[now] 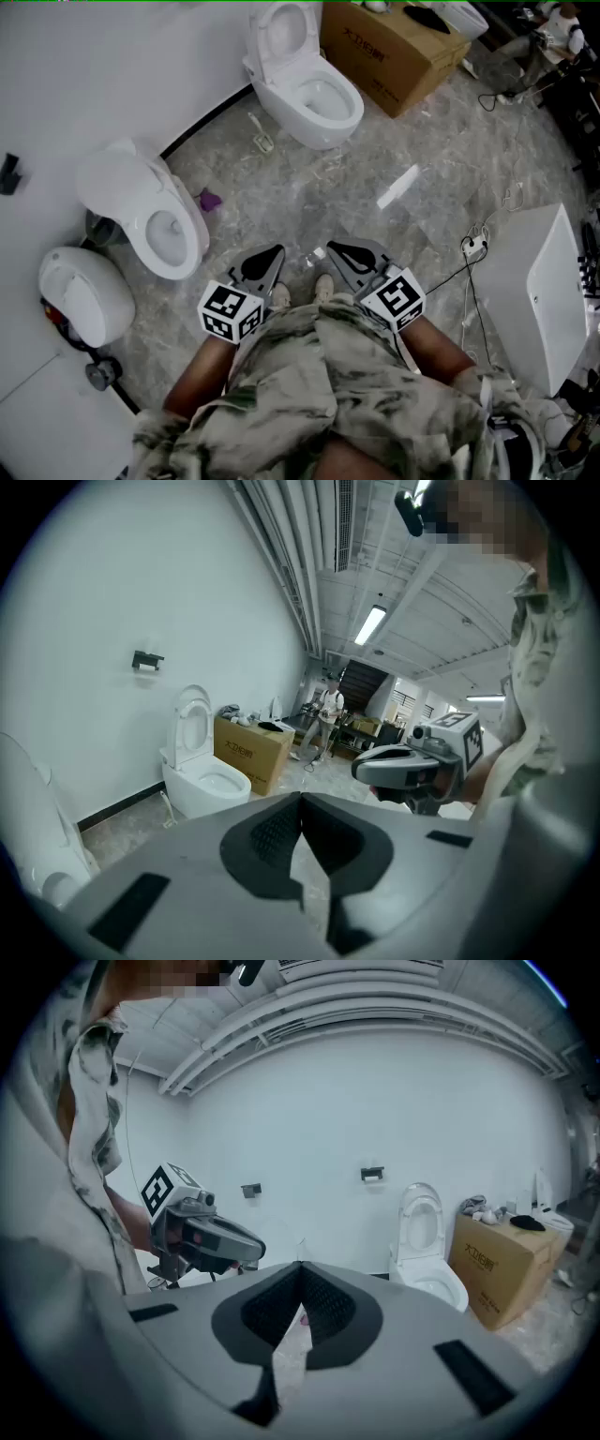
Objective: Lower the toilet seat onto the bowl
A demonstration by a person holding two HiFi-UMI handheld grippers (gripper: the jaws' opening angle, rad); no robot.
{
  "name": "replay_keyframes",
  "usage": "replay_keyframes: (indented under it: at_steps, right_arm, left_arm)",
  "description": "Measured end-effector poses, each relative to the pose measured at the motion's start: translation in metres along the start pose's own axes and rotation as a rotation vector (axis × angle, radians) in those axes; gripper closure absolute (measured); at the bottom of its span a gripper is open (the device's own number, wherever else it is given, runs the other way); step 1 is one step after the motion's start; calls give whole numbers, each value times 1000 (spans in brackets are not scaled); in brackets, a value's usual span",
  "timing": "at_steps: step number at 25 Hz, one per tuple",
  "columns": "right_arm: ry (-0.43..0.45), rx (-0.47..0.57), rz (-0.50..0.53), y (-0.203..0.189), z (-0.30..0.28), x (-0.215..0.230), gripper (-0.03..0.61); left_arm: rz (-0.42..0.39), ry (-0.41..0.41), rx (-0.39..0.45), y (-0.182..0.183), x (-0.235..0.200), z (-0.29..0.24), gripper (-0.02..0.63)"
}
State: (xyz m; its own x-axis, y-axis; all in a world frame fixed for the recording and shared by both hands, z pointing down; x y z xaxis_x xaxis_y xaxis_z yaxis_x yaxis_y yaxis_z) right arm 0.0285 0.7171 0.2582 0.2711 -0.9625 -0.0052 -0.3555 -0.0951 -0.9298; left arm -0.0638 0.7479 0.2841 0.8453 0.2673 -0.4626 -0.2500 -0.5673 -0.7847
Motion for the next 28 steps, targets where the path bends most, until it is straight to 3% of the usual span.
replay_keyframes:
  at_steps: [16,18,20,28]
  right_arm:
    - [-2,50,65,-31,46,69,555]
    - [-2,48,51,-35,52,77,555]
    - [-10,48,45,-38,56,83,555]
    - [-72,41,5,-40,34,127,522]
  left_arm:
    - [-84,41,17,15,35,-77,586]
    - [-81,59,30,23,33,-88,548]
    - [-83,72,37,33,28,-98,462]
    - [-112,37,73,89,-18,-146,391]
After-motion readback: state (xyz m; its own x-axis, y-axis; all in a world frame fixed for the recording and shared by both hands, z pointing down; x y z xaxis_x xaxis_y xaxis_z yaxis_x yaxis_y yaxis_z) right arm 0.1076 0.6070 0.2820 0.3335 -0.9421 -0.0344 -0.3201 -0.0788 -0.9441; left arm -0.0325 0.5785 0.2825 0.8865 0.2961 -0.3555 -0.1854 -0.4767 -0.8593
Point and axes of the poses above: the fingertips, and each gripper's own axes: z backward along the fingers, x to its right, y out of its top, the point moved 1 cm from there along z, backward along the fingers, and after that the axes turned 9 degrees about z, right-handed, at the moved point
